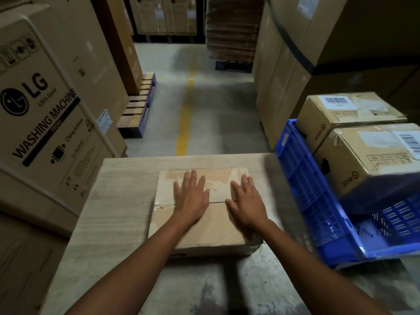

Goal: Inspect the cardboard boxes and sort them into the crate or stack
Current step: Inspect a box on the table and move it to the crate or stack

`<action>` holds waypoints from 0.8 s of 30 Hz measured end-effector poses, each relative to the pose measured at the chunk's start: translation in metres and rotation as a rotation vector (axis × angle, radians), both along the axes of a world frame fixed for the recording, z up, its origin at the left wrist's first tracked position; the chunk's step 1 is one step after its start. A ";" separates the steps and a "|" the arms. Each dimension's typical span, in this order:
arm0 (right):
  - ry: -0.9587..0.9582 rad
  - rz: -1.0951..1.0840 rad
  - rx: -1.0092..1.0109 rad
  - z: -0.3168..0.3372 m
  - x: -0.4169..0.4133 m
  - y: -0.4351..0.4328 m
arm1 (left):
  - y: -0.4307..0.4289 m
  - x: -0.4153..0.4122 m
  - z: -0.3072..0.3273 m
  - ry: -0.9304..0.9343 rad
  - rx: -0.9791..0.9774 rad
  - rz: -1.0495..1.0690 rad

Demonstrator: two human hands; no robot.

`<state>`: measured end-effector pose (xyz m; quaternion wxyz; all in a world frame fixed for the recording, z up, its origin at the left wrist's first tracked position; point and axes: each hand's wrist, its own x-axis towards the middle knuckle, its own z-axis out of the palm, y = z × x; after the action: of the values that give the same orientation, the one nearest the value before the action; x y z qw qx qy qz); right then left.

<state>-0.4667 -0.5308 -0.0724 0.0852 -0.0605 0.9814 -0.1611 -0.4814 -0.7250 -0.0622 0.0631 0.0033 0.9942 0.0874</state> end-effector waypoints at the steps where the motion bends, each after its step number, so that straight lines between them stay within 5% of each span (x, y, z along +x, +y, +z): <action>1: -0.018 -0.054 -0.065 0.003 0.000 0.000 | -0.013 -0.001 0.001 0.002 0.006 0.100; 11: -0.070 -0.463 -0.516 0.033 -0.007 -0.020 | -0.064 -0.006 0.027 0.017 0.537 0.571; 24: 0.346 -0.657 -0.768 0.103 -0.002 -0.050 | -0.090 0.010 0.082 0.488 0.676 0.480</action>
<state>-0.4689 -0.5804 0.0308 -0.1610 0.1977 0.8186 -0.5147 -0.4709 -0.8151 0.0194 -0.1984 -0.1853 0.8685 0.4147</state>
